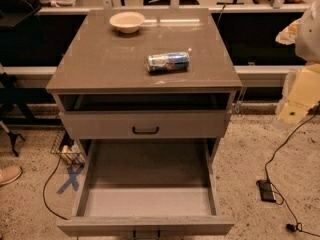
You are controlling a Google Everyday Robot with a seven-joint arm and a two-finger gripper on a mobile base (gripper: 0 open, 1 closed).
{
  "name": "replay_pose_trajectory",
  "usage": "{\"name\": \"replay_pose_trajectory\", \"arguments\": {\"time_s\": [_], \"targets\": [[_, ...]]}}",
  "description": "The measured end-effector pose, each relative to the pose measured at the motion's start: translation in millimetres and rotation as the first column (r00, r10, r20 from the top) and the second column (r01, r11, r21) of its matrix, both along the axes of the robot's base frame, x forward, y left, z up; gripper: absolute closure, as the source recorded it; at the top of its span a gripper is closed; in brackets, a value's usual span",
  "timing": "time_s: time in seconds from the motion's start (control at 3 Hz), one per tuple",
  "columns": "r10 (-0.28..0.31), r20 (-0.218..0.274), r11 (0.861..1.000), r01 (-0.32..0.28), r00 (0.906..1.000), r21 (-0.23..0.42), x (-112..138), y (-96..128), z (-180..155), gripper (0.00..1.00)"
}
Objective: Close middle drawer
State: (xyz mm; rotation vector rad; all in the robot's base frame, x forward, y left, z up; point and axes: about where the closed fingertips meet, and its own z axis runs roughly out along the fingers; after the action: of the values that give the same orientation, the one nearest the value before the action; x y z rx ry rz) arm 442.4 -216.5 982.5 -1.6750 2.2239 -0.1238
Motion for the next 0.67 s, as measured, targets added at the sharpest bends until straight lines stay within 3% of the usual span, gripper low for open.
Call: {"name": "replay_pose_trajectory", "arguments": {"time_s": [0.33, 0.67], "targets": [[-0.097, -0.066, 0.995, 0.098, 0.9931, 0.018, 7.9, -11.2, -40.4, 0.00], [-0.215, -0.165, 0.974, 0.224, 0.9627, 0.039, 5.2, -18.5, -102.1, 0.00]]}}
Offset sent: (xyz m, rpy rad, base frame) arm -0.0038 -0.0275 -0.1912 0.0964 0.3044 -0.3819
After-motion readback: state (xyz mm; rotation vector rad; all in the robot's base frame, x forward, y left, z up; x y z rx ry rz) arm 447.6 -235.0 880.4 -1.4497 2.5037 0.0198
